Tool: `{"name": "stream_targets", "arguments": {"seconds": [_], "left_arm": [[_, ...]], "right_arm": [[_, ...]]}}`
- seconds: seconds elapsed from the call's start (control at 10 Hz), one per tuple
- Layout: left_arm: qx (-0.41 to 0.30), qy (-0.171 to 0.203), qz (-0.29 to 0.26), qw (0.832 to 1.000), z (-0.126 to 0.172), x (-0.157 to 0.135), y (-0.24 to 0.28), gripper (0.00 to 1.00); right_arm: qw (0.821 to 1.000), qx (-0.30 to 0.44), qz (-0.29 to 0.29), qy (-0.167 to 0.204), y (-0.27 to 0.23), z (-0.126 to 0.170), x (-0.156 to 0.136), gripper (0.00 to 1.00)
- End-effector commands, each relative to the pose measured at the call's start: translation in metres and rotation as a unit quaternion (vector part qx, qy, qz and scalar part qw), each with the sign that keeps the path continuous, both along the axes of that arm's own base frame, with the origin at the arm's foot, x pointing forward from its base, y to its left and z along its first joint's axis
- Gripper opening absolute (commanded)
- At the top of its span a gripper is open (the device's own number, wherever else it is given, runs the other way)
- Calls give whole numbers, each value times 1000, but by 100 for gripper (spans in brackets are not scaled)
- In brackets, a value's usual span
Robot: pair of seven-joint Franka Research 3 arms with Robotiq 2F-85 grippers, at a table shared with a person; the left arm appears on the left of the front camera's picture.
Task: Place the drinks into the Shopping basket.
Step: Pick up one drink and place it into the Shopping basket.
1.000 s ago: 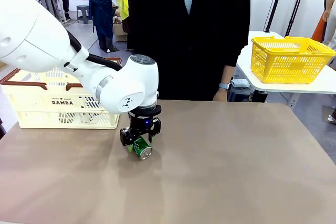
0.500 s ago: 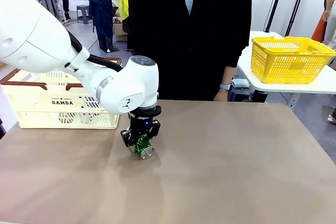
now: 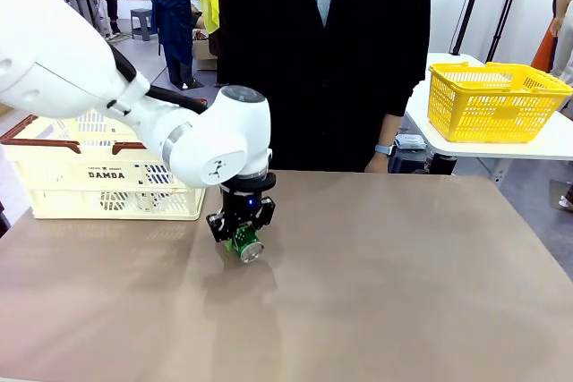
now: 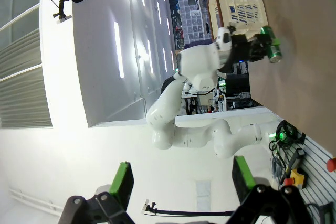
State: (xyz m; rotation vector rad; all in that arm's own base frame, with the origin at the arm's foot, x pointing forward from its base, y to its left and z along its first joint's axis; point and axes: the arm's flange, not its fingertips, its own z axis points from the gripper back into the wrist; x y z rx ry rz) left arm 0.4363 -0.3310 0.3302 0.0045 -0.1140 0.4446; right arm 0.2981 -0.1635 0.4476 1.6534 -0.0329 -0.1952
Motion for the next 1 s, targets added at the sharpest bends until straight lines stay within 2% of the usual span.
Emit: {"name": "stream_targets", "arguments": {"seconds": [0.0,0.1,0.2,0.3,0.4,0.5,0.6,0.7,0.9], "left_arm": [[-32,9,-86,996,94,-22,26,0],[-63,30,-154,986,129,-42,40,0],[-86,28,-218,972,153,-63,56,0],[-96,25,-276,956,165,-86,74,0],[-103,-4,-317,943,171,-103,89,0],[-90,-43,-327,940,168,-118,102,0],[-51,-70,-263,961,158,-128,109,0],[-90,-12,-313,945,183,-109,75,0],[-90,-12,-313,945,183,-109,75,0]], "right_arm": [[1000,6,-1,8,0,7,0,100],[1000,6,-1,8,0,7,0,100],[1000,6,-1,8,0,7,0,100],[1000,6,-1,8,0,7,0,100],[1000,6,-1,8,0,7,0,100],[1000,6,-1,8,0,7,0,100],[1000,6,-1,8,0,7,0,100],[1000,6,-1,8,0,7,0,100],[1000,6,-1,8,0,7,0,100]]}}
